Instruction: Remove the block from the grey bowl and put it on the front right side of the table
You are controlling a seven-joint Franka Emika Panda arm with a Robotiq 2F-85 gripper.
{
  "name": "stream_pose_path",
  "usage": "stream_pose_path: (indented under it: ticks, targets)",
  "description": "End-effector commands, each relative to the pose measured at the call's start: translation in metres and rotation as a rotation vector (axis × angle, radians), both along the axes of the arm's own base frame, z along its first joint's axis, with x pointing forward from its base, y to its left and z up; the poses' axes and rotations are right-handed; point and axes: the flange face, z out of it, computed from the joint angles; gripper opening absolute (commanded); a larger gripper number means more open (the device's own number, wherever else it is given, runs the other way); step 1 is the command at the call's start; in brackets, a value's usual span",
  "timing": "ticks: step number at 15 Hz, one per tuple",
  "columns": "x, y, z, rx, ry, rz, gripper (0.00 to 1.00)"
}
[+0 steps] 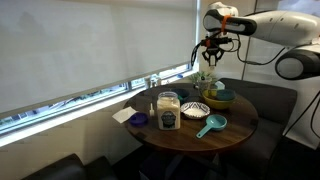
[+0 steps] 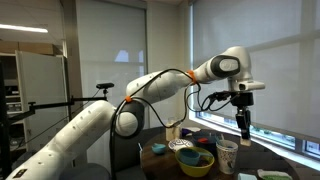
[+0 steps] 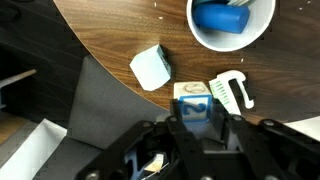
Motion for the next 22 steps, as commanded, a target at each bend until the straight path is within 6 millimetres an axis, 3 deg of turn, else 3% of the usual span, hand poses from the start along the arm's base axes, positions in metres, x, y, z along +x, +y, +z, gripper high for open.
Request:
stream_pose_path:
  ticks: [1, 2, 5, 7, 10, 12, 17, 22]
  targets:
    - [0.0, 0.001, 0.0, 0.0, 0.0, -0.002, 0.34]
    - [0.005, 0.0, -0.003, -0.008, -0.007, 0.076, 0.09]
    - [0.007, -0.027, -0.017, 0.058, -0.043, 0.178, 0.09]
    - [0.005, -0.056, -0.031, 0.082, -0.07, 0.211, 0.09]
    - [0.001, -0.095, -0.061, 0.135, -0.087, 0.237, 0.09]
    - [0.002, -0.108, -0.081, 0.165, -0.091, 0.253, 0.09]
    - [0.015, -0.094, -0.126, 0.137, 0.007, 0.209, 0.09]
    - [0.025, -0.072, -0.129, 0.087, 0.027, 0.135, 0.09]
